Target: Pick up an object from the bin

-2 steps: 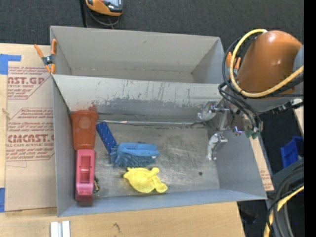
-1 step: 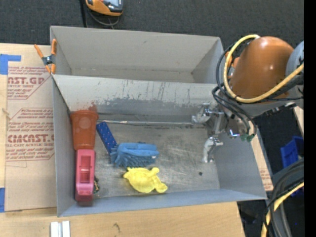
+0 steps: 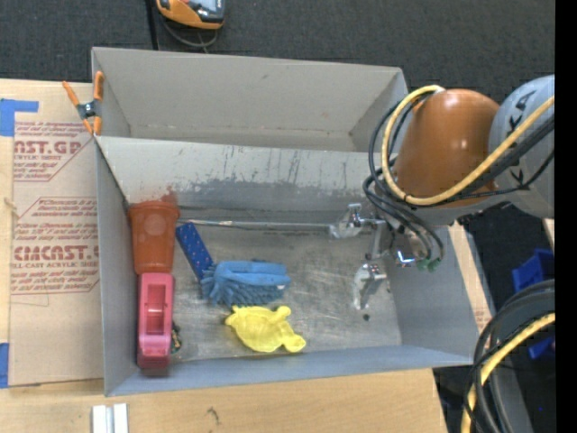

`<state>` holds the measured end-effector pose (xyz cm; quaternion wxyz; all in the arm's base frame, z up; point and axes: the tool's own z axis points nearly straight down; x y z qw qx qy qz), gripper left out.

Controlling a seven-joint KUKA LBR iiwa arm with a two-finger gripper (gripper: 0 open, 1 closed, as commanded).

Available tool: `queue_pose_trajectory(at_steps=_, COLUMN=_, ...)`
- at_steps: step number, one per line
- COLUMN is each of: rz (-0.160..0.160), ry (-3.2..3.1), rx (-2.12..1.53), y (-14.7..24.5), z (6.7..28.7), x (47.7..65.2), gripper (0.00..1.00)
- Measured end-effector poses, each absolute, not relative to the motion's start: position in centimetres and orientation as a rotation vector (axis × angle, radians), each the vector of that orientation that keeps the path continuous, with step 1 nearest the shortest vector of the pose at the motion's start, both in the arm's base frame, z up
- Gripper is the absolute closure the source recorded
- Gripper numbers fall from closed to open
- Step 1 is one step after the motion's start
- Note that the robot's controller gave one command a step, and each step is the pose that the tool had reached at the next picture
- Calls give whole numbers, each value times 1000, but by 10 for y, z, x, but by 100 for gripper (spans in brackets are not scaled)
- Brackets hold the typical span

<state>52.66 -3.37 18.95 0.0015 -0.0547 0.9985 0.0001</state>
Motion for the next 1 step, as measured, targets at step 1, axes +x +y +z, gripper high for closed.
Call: queue_pose_trajectory(at_steps=1, rz=0, ry=3139, rx=151, y=0, z=180, x=522, gripper=0)
